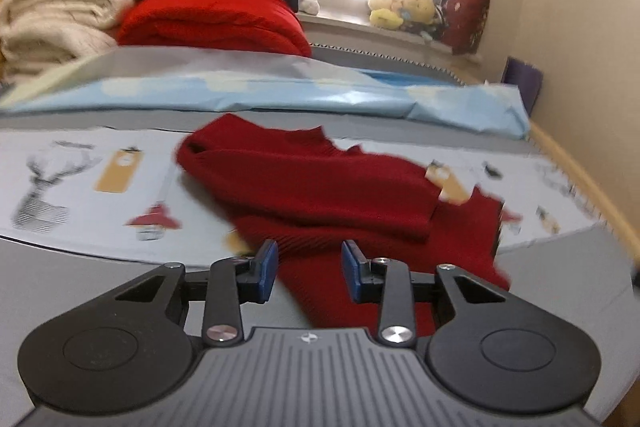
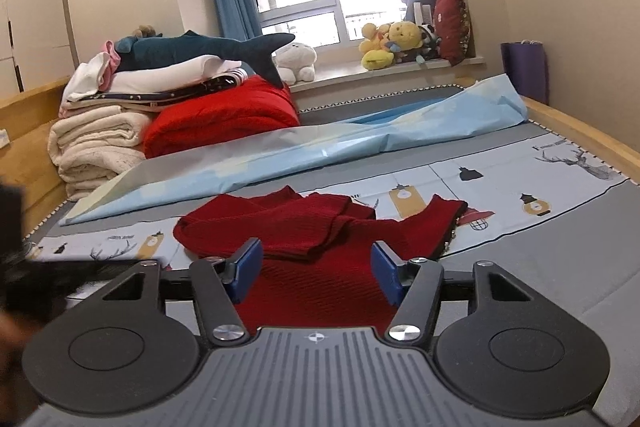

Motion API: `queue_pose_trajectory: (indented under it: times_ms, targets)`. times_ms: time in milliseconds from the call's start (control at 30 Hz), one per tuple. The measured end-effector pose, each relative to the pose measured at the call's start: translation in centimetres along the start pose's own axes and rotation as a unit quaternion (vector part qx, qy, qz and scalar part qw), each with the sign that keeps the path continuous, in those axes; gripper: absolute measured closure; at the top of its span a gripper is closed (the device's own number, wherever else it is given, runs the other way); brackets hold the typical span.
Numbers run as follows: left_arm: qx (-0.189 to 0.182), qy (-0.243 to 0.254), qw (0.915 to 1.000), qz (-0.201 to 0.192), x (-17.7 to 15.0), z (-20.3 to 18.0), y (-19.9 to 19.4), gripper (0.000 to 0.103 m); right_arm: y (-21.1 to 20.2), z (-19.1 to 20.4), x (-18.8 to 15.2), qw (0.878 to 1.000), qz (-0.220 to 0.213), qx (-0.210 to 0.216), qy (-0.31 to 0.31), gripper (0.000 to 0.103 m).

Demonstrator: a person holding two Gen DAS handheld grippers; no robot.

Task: Fold small clothes
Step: 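Grasp the sweater body edge with the left gripper and lift it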

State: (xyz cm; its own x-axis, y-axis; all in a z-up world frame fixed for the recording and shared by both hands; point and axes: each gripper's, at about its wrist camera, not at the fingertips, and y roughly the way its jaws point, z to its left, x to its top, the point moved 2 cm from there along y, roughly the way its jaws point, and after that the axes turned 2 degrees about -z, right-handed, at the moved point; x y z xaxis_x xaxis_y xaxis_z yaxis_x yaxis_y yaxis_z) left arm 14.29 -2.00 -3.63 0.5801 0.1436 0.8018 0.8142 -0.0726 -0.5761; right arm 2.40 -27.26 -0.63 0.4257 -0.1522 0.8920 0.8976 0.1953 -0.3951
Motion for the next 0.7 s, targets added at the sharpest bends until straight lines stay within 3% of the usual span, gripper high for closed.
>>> queue_pose_trajectory:
  times_ms: [133, 300, 367, 400, 467, 533, 600, 633, 700]
  targets:
    - [-0.037, -0.077, 0.9962, 0.014, 1.5, -0.1, 5.5, 0.062, 0.2, -0.9, 0.5, 1.0, 0.004, 0.012, 0.014, 0.041]
    - [-0.061, -0.214, 0.9707, 0.09, 1.9, 1.7, 13.3, 0.041, 0.0, -2.4, 1.0, 1.0, 0.001, 0.019, 0.019, 0.041]
    - [-0.068, -0.242, 0.9609, 0.117, 1.8, 2.0, 15.6, 0.036, 0.1, -3.2, 1.1, 0.999, 0.004, 0.019, 0.035, 0.041]
    - [-0.077, -0.247, 0.958, 0.124, 1.7, 2.0, 16.4, 0.029, 0.1, -3.5, 1.1, 0.999, 0.006, 0.018, 0.041, 0.041]
    - [-0.089, -0.238, 0.9558, 0.148, 1.8, 1.5, 18.3, 0.027, 0.3, -4.0, 1.1, 0.999, 0.009, 0.014, 0.05, 0.04]
    - [-0.077, -0.225, 0.9568, 0.167, 1.8, 1.3, 19.4, 0.034, 0.6, -4.1, 1.1, 0.998, 0.014, 0.013, 0.055, 0.04]
    - [-0.074, -0.209, 0.9601, 0.171, 2.2, 1.6, 19.7, 0.091, 0.8, -3.9, 1.1, 0.998, 0.017, 0.011, 0.054, 0.04]
    - [-0.084, -0.198, 0.9614, 0.172, 2.7, 2.0, 19.4, 0.092, 1.0, -3.8, 1.1, 0.998, 0.018, 0.01, 0.054, 0.04]
    - [-0.097, -0.16, 0.9718, 0.144, 4.3, 3.1, 17.2, 0.094, 1.4, -3.5, 1.0, 0.998, 0.022, 0.008, 0.06, 0.04]
